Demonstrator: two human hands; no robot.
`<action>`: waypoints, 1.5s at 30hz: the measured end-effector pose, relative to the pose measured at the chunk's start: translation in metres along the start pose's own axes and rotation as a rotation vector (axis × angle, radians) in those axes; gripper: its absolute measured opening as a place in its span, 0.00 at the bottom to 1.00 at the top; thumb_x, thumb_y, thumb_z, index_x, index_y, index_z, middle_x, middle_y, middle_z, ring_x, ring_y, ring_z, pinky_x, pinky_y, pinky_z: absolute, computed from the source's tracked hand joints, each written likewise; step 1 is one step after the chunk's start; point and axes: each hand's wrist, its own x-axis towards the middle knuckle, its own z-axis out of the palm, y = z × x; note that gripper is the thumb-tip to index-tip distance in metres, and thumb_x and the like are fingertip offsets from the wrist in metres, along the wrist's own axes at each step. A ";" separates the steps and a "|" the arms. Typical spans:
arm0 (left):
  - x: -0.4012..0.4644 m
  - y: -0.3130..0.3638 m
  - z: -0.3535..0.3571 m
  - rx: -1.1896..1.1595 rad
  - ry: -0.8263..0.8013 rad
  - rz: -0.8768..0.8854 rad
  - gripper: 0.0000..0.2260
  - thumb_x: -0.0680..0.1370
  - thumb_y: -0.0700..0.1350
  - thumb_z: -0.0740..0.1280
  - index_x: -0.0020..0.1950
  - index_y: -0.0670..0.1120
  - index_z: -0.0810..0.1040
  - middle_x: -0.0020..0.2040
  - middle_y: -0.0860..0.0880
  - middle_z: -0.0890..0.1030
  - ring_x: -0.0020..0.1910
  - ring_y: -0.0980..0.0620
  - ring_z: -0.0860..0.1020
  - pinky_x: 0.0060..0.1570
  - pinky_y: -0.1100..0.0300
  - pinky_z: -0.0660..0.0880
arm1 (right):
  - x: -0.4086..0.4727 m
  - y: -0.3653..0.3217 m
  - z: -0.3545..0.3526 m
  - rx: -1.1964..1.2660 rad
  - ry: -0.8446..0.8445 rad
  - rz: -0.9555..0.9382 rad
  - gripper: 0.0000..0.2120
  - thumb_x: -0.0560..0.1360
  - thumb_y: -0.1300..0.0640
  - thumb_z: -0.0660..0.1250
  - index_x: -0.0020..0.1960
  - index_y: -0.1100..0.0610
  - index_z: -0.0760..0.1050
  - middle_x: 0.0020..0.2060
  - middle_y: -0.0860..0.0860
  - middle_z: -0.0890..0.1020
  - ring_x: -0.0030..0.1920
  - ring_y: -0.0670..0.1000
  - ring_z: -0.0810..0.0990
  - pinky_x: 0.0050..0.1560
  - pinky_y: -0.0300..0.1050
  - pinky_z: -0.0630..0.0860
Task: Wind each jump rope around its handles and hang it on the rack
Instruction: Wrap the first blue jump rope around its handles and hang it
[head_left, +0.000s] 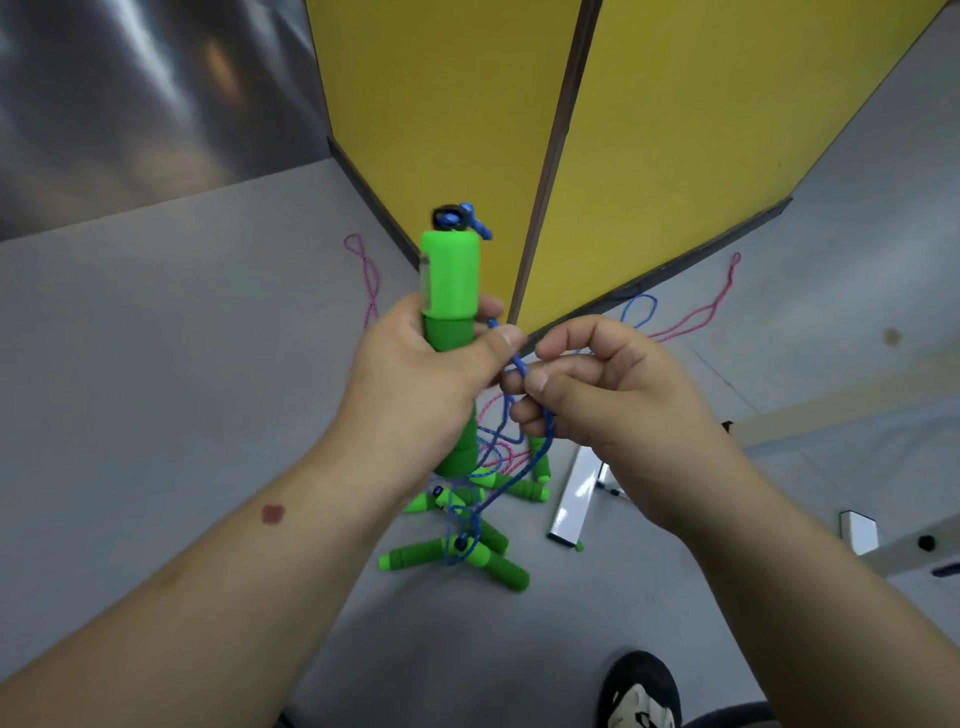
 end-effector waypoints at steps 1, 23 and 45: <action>0.005 0.001 -0.005 -0.010 0.057 -0.003 0.09 0.74 0.40 0.77 0.50 0.49 0.82 0.40 0.47 0.85 0.37 0.50 0.83 0.48 0.50 0.83 | 0.000 -0.001 -0.003 -0.010 -0.001 0.020 0.07 0.78 0.71 0.65 0.52 0.61 0.73 0.40 0.59 0.86 0.37 0.54 0.83 0.44 0.49 0.82; -0.017 0.008 0.012 -0.147 -0.306 -0.181 0.21 0.79 0.32 0.70 0.68 0.51 0.75 0.35 0.47 0.82 0.34 0.51 0.80 0.35 0.59 0.79 | 0.002 0.003 0.000 0.062 0.177 -0.130 0.06 0.75 0.65 0.72 0.47 0.59 0.74 0.33 0.54 0.80 0.33 0.52 0.79 0.40 0.48 0.78; -0.014 0.004 0.010 -0.070 -0.275 -0.043 0.20 0.76 0.32 0.74 0.60 0.55 0.78 0.38 0.45 0.82 0.37 0.48 0.83 0.43 0.51 0.83 | 0.007 0.004 -0.007 0.004 0.159 -0.059 0.09 0.76 0.57 0.71 0.55 0.60 0.82 0.46 0.61 0.86 0.44 0.55 0.83 0.46 0.51 0.79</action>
